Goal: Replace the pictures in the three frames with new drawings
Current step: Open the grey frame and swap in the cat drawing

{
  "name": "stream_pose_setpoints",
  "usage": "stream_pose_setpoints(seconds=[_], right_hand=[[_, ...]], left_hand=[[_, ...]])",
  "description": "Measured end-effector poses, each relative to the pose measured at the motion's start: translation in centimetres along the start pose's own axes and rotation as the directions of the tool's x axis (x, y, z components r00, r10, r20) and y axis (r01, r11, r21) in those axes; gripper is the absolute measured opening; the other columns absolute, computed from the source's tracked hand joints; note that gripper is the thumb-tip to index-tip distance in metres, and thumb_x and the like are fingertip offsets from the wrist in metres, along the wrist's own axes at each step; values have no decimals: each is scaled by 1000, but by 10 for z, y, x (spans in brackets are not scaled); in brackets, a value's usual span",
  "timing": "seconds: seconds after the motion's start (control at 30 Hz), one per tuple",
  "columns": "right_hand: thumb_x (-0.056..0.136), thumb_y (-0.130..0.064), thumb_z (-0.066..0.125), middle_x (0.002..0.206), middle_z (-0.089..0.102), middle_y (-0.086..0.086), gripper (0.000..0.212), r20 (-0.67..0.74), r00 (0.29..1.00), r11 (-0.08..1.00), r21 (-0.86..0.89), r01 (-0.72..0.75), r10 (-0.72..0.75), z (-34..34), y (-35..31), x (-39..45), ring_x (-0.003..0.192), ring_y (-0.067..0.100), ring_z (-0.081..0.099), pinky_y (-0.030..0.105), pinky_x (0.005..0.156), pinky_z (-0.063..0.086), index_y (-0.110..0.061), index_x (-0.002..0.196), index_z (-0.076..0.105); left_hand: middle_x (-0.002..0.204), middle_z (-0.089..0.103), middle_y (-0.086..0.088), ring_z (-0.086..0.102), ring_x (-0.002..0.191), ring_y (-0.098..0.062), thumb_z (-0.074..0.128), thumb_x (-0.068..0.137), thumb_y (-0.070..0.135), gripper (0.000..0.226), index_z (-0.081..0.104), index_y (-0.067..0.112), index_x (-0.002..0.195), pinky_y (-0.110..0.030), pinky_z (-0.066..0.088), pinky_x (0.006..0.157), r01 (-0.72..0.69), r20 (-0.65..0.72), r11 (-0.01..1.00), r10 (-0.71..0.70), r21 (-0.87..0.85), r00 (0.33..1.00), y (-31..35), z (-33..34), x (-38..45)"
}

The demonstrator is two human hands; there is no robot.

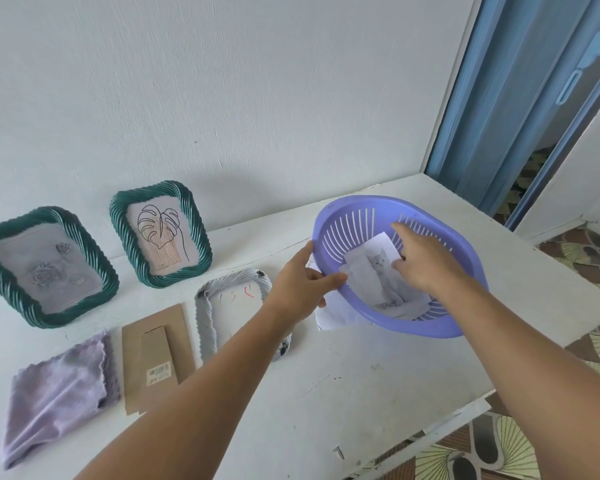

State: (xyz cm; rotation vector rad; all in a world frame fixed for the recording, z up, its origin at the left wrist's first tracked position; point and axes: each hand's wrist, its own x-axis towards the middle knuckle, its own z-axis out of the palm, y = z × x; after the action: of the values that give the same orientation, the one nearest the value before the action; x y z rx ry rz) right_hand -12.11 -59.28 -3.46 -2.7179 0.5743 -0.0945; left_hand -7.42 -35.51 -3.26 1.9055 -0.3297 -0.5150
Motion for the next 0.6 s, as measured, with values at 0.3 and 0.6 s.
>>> stream_pose_setpoints(seconds=[0.3, 0.6], right_hand=[[97, -14, 63, 74, 59, 1, 69, -125, 992, 998, 60, 35, -27, -4, 0, 2, 74, 26, 59, 34, 55, 38, -27, 154, 27], [95, -11, 57, 76, 65, 8, 72, -138, 989, 993, 99, 64, -50, -14, -14, -3, 78, 29, 61, 40, 65, 50, -26, 157, 25]], left_hand=[[89, 77, 3, 66, 63, -9, 79, 85, 41, 89, 28, 31, 158, -24, 49, 64, 6, -10, 1000, -6, 12, 1000, 4, 2, 3], [95, 76, 5, 67, 69, -10, 79, 85, 43, 91, 27, 30, 159, -23, 49, 64, 3, -13, 999, -2, 49, 1000, 11, 2, 5]])
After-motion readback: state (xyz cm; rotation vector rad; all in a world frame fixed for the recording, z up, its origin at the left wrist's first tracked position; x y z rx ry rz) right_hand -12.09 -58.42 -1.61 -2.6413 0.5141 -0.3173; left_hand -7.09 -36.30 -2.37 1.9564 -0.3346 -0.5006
